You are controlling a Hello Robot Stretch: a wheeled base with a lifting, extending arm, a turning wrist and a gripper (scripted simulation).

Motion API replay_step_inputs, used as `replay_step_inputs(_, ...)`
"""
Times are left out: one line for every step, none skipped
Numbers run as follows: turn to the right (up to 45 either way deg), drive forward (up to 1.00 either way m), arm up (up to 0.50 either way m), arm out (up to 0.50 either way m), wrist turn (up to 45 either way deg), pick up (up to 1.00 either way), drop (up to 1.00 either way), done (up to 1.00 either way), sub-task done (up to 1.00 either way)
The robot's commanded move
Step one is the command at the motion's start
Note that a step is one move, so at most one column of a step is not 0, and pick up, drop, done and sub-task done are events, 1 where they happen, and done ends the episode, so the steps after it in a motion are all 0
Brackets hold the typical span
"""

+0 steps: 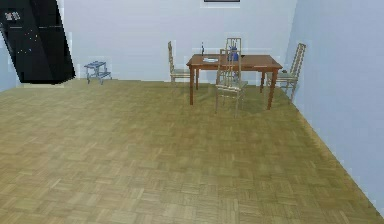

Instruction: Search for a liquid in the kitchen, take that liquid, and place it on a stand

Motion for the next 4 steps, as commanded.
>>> replay_step_inputs(0.0,0.0,0.38,0.0,0.0,0.0,0.0,0.0,0.0)
replay_step_inputs(0.0,0.0,0.0,0.42,0.0,0.0,0.0,0.0,0.0)
replay_step_inputs(0.0,0.0,0.0,0.0,45.0,0.0,0.0,0.0,0.0)
replay_step_inputs(0.0,0.0,0.0,0.0,45.0,0.0,0.0,0.0,0.0)
